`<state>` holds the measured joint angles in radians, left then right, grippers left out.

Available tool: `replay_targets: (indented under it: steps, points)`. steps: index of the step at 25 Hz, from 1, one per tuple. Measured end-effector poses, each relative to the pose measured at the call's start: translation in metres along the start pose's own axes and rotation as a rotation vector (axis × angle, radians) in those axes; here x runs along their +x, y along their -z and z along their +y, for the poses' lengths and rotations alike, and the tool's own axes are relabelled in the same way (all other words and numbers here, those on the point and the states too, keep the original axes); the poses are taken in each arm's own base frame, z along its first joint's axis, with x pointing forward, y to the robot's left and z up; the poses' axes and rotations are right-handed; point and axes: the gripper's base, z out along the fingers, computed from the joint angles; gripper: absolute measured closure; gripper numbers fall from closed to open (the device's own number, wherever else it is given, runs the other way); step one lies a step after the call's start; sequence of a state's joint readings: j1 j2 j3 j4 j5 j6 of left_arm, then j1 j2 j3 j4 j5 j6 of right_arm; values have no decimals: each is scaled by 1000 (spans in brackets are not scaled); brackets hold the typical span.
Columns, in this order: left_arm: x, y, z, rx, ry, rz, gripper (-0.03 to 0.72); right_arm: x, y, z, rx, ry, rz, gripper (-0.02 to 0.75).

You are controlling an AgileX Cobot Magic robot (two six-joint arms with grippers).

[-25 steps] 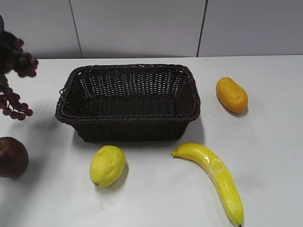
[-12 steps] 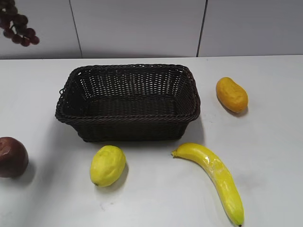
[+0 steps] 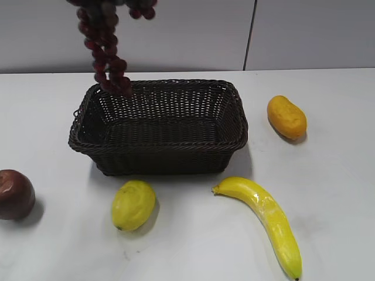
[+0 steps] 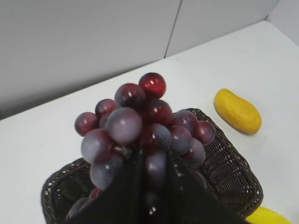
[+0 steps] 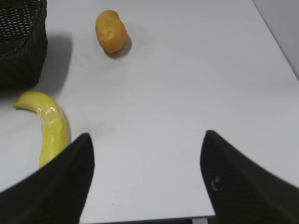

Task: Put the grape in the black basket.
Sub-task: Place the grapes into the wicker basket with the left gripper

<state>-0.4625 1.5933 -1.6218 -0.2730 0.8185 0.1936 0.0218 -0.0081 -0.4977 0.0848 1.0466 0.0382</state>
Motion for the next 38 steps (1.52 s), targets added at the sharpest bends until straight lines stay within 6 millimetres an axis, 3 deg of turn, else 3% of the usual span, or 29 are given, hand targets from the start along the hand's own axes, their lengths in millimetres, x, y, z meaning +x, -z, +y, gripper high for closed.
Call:
replay_targets:
  steps: [9,13,15,17,20,22,26,29,35,38]
  points:
    - [44,-112,-8,53,4,268,600,0,0,0,0,0,0,200]
    - [70,-150,-3,52,10,393,594,0,0,0,0,0,0,200]
    - [80,-162,-1,52,12,448,531,0,0,0,0,0,0,200]
    - [86,-168,0,53,16,475,392,0,0,0,0,0,0,200]
    - [84,-168,1,50,15,459,120,0,0,0,0,0,0,200]
    - [81,-167,0,49,13,444,72,0,0,0,0,0,0,200]
    - [71,-158,-1,52,0,438,49,0,0,0,0,0,0,200]
    - [53,-139,-4,50,-27,407,49,0,0,0,0,0,0,200]
    - [3,-67,-13,9,-81,266,51,0,0,0,0,0,0,200]
    - [-8,-29,-12,-64,-88,235,55,0,0,0,0,0,0,200]
